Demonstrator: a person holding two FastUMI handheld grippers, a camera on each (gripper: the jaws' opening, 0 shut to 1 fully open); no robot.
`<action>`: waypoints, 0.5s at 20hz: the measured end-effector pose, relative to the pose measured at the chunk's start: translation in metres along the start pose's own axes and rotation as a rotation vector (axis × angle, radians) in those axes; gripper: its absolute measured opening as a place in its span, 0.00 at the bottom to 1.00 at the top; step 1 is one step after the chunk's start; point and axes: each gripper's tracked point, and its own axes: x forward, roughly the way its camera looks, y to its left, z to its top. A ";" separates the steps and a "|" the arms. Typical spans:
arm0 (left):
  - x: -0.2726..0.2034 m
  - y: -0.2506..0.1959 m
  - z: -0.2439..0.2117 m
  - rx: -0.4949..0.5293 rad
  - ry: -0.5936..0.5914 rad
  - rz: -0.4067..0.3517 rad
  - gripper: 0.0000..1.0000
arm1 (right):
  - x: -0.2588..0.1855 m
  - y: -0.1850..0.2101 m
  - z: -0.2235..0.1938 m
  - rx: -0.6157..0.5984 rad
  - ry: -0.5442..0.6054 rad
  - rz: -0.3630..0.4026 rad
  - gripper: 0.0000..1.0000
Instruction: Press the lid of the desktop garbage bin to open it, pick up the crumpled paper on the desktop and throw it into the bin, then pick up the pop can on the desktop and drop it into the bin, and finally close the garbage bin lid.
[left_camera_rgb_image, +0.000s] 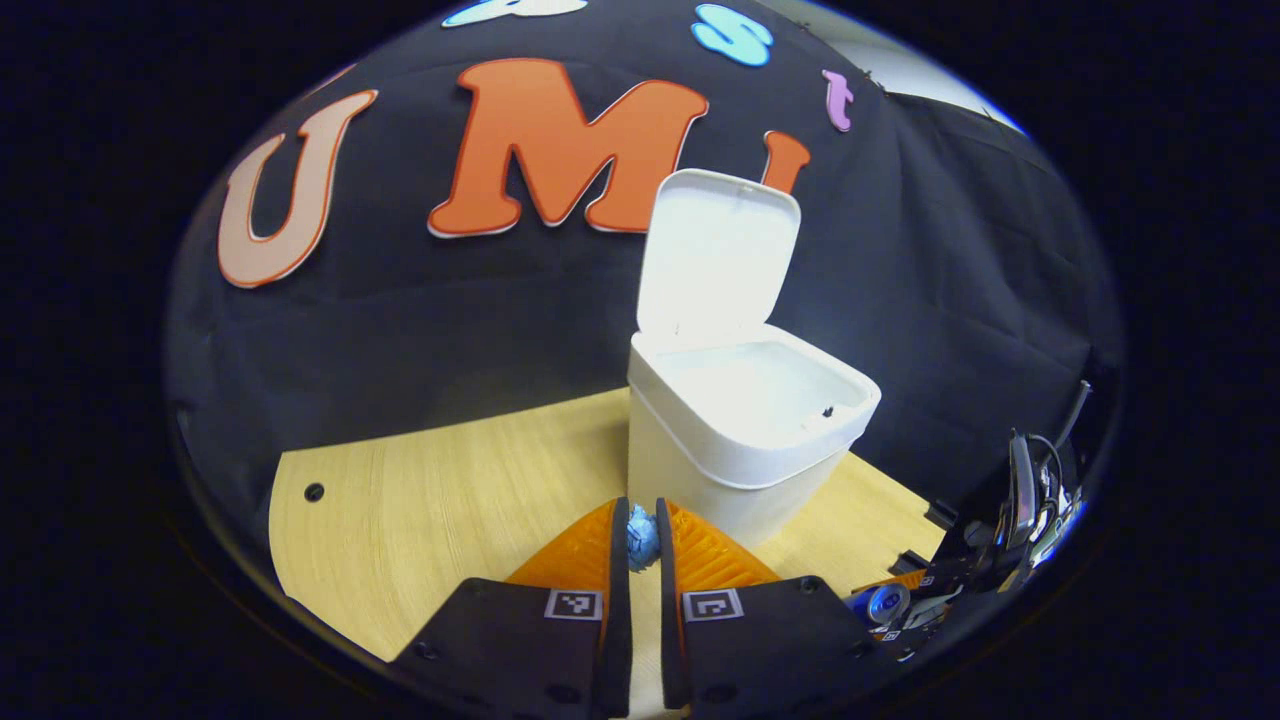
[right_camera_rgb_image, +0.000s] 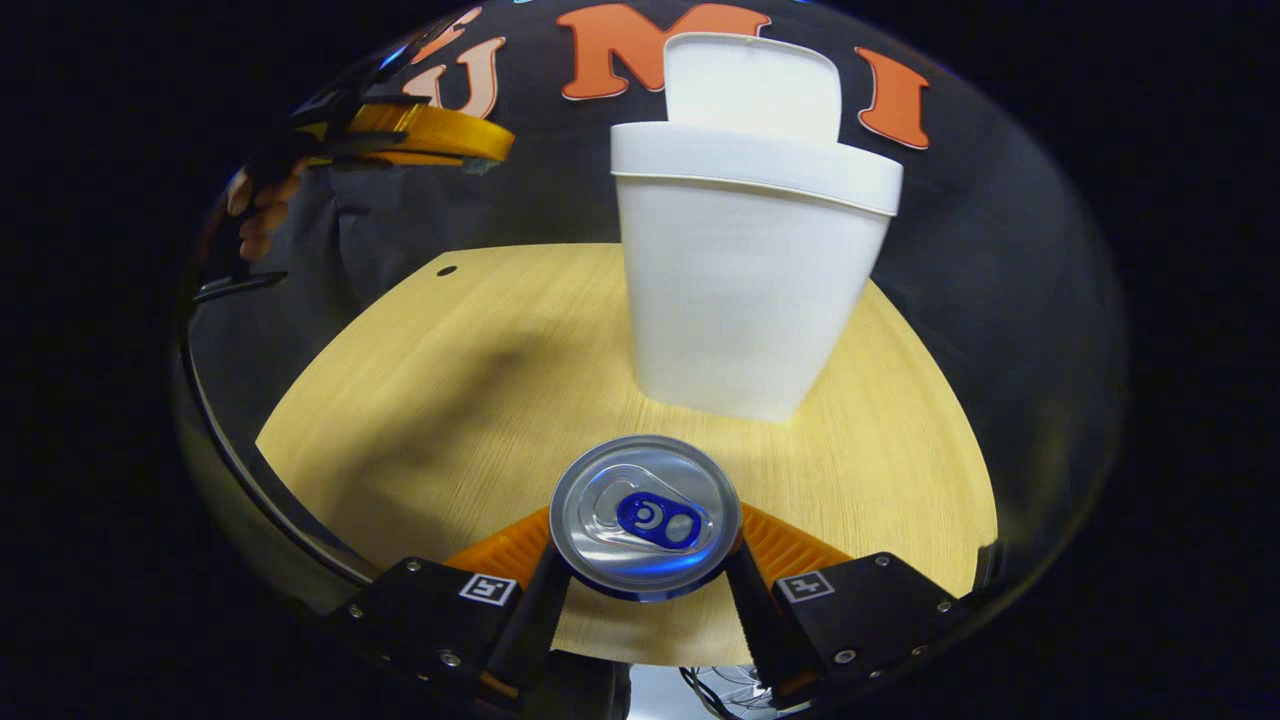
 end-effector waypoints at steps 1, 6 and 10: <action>0.003 -0.007 0.013 0.005 -0.019 -0.014 0.17 | 0.001 0.000 0.000 0.009 -0.003 -0.013 0.79; 0.025 -0.037 0.043 -0.017 -0.078 -0.071 0.15 | 0.000 -0.008 0.003 0.048 -0.027 -0.076 0.79; 0.039 -0.055 0.061 -0.006 -0.106 -0.101 0.15 | -0.001 -0.013 0.006 0.084 -0.043 -0.119 0.79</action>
